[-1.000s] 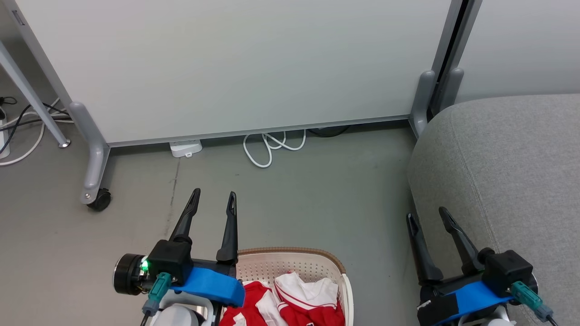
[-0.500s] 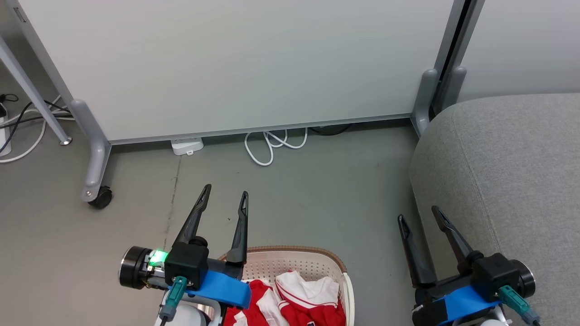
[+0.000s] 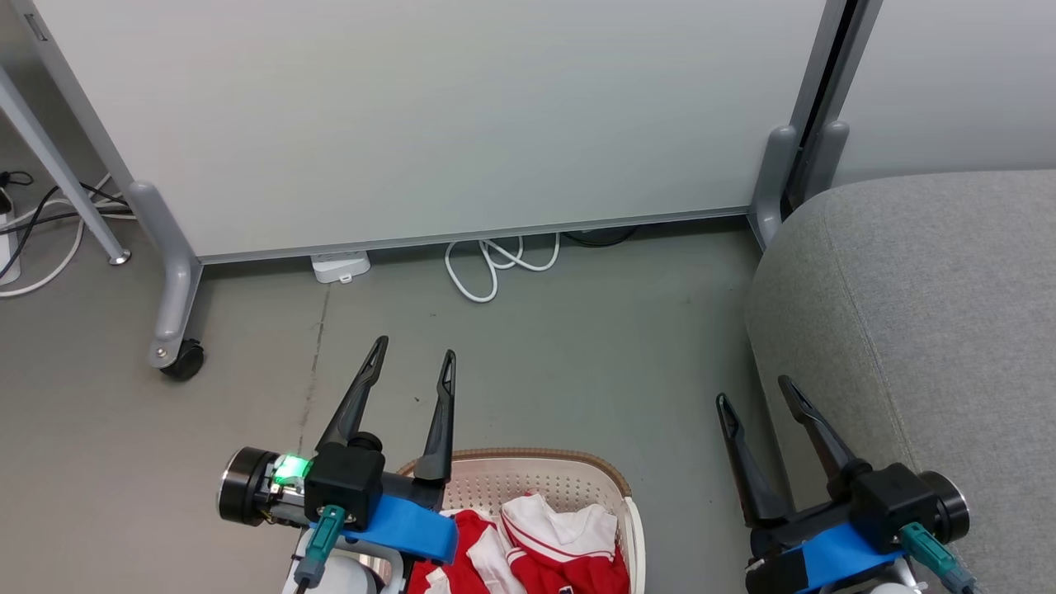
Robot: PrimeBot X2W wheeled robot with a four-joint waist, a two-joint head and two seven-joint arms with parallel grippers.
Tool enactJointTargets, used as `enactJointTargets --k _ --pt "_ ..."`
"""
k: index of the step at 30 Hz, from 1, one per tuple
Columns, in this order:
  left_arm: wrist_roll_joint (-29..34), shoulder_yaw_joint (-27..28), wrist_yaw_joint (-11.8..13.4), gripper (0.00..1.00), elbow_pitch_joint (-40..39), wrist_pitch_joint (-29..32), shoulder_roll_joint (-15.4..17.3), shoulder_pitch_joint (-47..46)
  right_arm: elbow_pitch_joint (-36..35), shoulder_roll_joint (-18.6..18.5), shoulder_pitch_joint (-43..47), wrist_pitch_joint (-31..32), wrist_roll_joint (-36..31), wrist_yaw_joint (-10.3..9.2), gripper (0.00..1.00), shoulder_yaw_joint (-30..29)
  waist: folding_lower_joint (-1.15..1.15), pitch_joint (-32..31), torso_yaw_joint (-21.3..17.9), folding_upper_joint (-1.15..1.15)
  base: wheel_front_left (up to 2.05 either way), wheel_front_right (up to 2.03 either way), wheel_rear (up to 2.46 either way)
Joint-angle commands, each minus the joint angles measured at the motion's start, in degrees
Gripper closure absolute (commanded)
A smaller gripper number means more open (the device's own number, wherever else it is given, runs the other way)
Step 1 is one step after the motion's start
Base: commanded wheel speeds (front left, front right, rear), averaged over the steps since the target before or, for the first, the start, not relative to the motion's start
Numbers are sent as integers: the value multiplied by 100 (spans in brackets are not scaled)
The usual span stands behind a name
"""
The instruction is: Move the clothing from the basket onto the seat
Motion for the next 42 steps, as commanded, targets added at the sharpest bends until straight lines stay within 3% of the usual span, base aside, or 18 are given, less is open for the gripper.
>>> enactJointTargets --k 1,10,22,34,42 --pt "-12 28 -26 0 0 -28 6 -17 -7 -28 46 -20 13 13 0 10 0 0 -2 0 0 0 0" --pt "-40 48 -38 0 37 -28 -4 -35 5 -27 28 -20 9 13 0 0 0 9 2 0 0 0 0" --pt "66 -68 -421 0 542 -23 69 -585 -55 -26 -173 -20 -24 13 0 -48 0 320 -151 0 0 0 0" --pt "166 -606 -741 0 1565 -23 235 -1682 -241 -23 -753 -19 -133 13 0 -185 0 1377 -505 0 0 0 0" --pt "141 -1537 -792 0 2625 -23 469 -2585 -414 -21 -1288 -19 -78 12 0 -270 0 2306 -818 0 0 0 0"
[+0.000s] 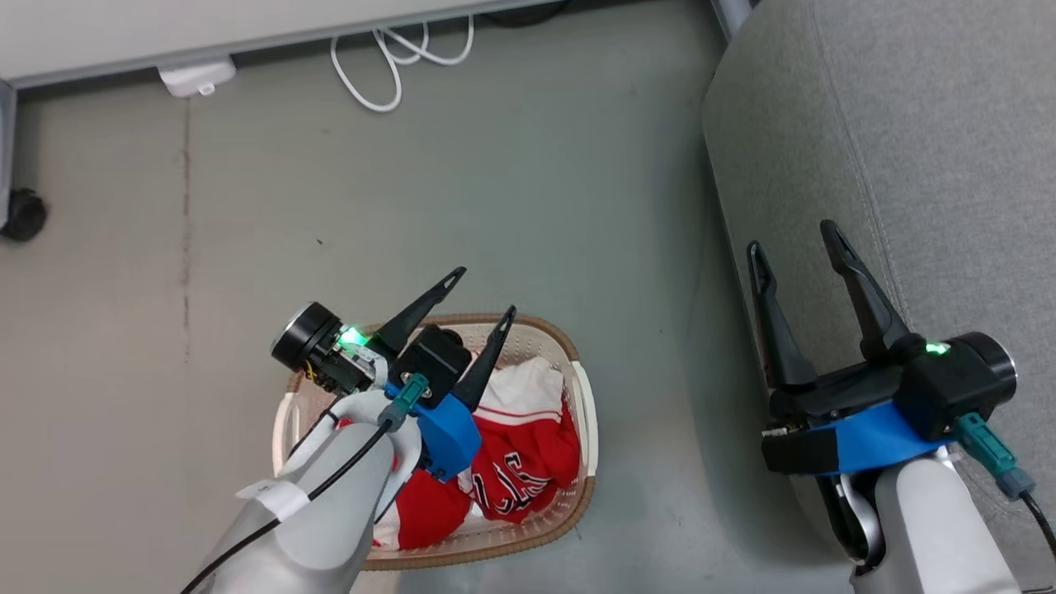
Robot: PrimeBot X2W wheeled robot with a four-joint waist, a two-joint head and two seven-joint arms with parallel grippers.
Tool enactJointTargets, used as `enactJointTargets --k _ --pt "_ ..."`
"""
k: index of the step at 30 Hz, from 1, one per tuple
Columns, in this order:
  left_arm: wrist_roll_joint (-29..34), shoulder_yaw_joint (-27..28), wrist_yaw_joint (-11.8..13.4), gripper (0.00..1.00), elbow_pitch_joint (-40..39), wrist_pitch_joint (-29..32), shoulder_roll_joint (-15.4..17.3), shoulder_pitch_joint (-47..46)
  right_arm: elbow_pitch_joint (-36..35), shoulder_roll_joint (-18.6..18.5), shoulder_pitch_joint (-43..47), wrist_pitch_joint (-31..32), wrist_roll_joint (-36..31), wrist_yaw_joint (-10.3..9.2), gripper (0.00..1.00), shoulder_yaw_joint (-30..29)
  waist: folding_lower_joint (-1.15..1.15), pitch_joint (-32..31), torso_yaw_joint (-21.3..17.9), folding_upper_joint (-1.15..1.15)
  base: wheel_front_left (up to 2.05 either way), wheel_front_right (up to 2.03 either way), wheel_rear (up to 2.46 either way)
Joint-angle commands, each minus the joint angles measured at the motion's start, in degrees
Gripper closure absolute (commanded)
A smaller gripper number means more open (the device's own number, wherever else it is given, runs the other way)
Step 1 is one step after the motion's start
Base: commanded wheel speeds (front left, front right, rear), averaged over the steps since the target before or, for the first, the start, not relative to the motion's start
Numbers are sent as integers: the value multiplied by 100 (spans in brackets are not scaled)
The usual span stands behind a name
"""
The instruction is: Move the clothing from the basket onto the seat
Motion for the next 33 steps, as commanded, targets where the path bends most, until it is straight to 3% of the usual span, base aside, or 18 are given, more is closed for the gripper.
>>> enactJointTargets --k 1,13,19,25,33 --pt "-39 -144 -36 0 133 -17 78 -202 -47 -13 -126 -18 5 11 0 -1 -1 443 -220 0 0 0 0" --pt "-813 -2648 -22 0 1953 -6 625 -1260 -203 -11 -712 -18 70 11 0 60 -1 1545 -417 0 0 0 0" --pt "-1585 -3716 -22 0 2412 467 789 -1503 -277 -11 -946 -18 105 11 0 103 -1 1951 -496 0 0 0 0" --pt "-2092 -4034 -22 0 2175 1291 1025 -1631 -330 -11 -1103 -18 121 11 0 132 -1 2310 -563 0 0 0 0" --pt "-1542 -4049 -23 0 1766 2648 1388 -1721 -432 -11 -1318 -18 179 7 0 206 -1 2829 -722 0 0 0 0"
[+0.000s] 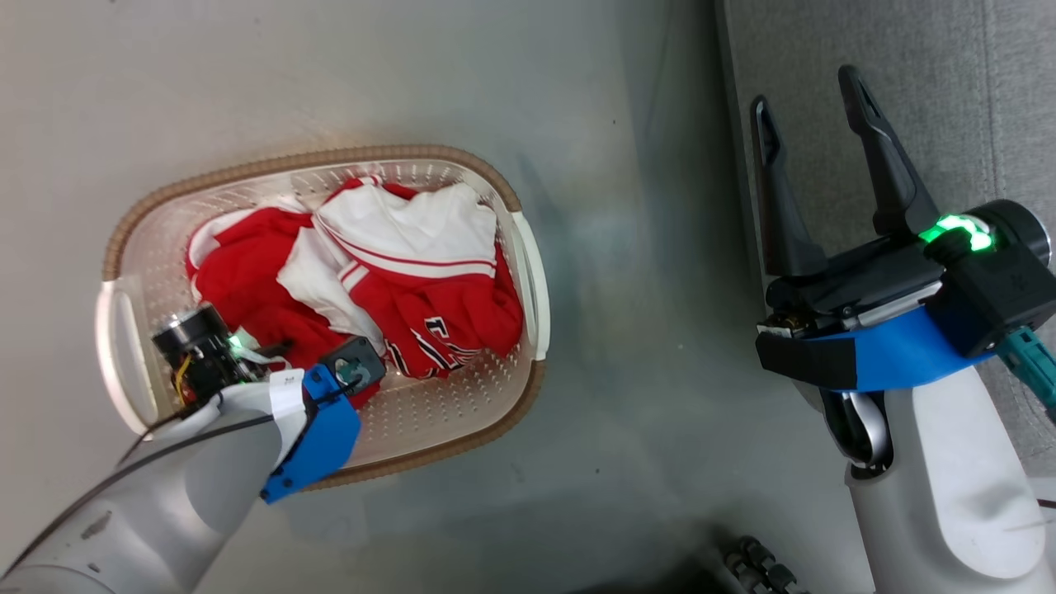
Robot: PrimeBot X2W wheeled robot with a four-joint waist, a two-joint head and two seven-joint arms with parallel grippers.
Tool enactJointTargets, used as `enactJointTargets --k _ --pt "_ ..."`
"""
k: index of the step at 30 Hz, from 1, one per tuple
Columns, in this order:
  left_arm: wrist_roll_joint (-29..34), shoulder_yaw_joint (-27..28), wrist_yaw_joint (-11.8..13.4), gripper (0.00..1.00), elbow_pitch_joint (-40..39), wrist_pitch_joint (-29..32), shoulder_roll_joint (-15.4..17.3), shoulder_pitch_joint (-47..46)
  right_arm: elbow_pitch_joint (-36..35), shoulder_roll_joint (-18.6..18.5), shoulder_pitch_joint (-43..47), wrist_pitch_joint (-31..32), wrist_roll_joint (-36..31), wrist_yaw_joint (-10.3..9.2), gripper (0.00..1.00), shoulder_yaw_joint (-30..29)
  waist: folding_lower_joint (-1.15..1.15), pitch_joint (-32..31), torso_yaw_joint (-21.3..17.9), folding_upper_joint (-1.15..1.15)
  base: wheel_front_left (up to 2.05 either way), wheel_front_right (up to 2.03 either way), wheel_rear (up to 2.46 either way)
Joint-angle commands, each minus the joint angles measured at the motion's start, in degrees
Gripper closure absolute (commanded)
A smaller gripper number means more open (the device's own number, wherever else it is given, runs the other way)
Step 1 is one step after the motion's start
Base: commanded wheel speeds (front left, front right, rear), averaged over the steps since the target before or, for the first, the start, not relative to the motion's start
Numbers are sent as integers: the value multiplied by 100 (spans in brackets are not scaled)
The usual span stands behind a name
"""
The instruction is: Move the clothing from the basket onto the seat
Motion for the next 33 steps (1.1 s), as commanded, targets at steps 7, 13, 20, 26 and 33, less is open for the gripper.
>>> enactJointTargets --k 7,13,20,26,33 --pt "471 -11 0 0 -129 543 340 -363 -192 -9 -235 -18 120 3 0 23 -1 638 -266 0 0 0 0" --pt "541 -11 0 0 -163 704 533 -512 -409 -8 -292 -19 215 3 0 1 -1 977 -423 0 0 0 0" --pt "597 -12 0 41 -137 627 512 -606 -550 -8 -302 -18 202 3 0 -52 -1 1134 -456 0 0 0 0" --pt "599 -12 0 100 -86 680 487 -539 -557 -8 -329 -18 179 3 0 -41 -1 1122 -465 0 0 0 0" --pt "-12 -11 0 100 -209 403 310 -683 -494 -8 -290 -18 120 3 0 -156 -1 865 -334 0 0 0 0"
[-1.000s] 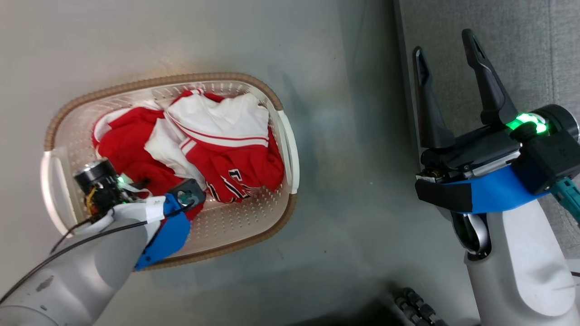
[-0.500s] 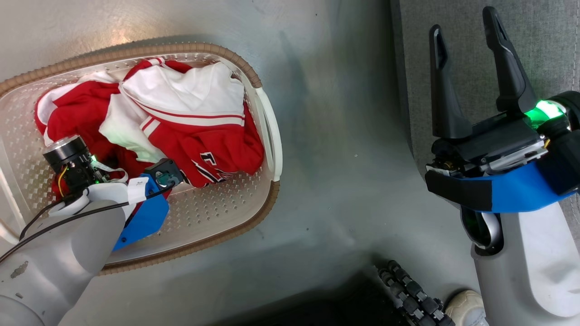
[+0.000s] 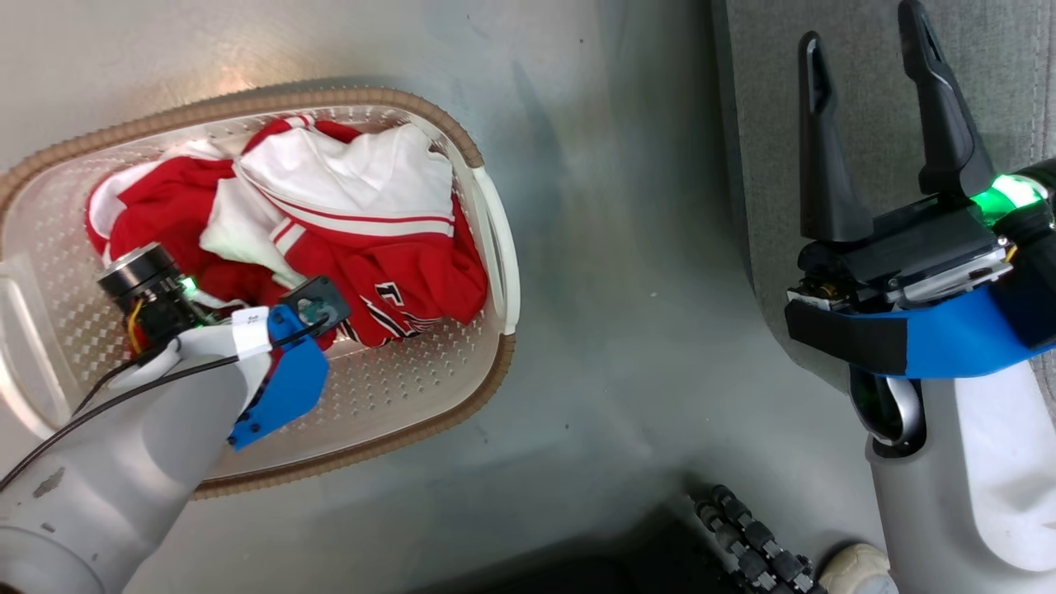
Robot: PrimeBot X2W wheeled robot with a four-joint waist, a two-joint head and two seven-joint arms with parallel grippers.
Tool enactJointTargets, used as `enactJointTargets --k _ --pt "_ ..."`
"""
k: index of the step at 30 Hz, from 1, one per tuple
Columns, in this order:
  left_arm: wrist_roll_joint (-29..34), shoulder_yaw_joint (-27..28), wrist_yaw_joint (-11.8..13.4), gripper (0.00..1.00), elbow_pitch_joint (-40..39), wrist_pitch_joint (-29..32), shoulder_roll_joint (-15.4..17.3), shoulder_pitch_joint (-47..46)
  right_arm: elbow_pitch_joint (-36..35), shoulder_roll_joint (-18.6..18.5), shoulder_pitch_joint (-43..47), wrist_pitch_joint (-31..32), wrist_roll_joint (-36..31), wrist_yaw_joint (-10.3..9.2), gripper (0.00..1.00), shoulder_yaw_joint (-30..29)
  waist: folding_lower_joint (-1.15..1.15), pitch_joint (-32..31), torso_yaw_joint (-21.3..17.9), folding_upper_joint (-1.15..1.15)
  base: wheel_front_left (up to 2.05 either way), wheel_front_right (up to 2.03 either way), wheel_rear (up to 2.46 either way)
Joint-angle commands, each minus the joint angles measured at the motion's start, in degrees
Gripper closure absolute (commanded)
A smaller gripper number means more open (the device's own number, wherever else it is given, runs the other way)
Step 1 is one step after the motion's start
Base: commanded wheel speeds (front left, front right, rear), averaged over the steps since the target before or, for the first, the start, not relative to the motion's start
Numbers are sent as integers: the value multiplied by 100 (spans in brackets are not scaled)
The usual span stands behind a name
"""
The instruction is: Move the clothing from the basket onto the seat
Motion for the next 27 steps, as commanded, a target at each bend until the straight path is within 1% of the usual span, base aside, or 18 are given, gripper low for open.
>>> enactJointTargets --k 1,6,11,13,14,16,23,27 --pt "-79 -8 0 100 -55 -124 -78 -105 16 -8 -26 -18 -50 3 0 -40 0 -154 85 0 0 0 0" --pt "-269 -7 0 100 -140 -405 -256 -21 81 -9 10 -18 -121 3 0 -67 0 -536 234 0 0 0 0" --pt "-698 -7 0 100 -144 -842 -437 -5 174 -10 120 -18 -200 3 0 -125 0 -1038 429 0 0 0 0" --pt "-976 -7 0 100 -135 -1050 -518 25 214 -10 179 -18 -240 3 0 -158 0 -1258 510 0 0 0 0" --pt "-976 -7 0 100 -135 -1050 -518 25 214 -10 179 -18 -240 3 0 -158 0 -1258 510 0 0 0 0" --pt "-1074 -8 0 100 -133 -1224 -586 58 256 -10 251 -18 -293 3 0 -196 0 -1500 590 0 0 0 0" --pt "-1748 -9 0 100 -87 -2040 -832 220 402 -11 649 -18 -481 3 0 -324 0 -2430 855 0 0 0 0" --pt "-2215 42 0 100 14 -2630 -963 305 488 -11 941 -18 -549 3 0 -392 0 -2972 966 0 0 0 0"
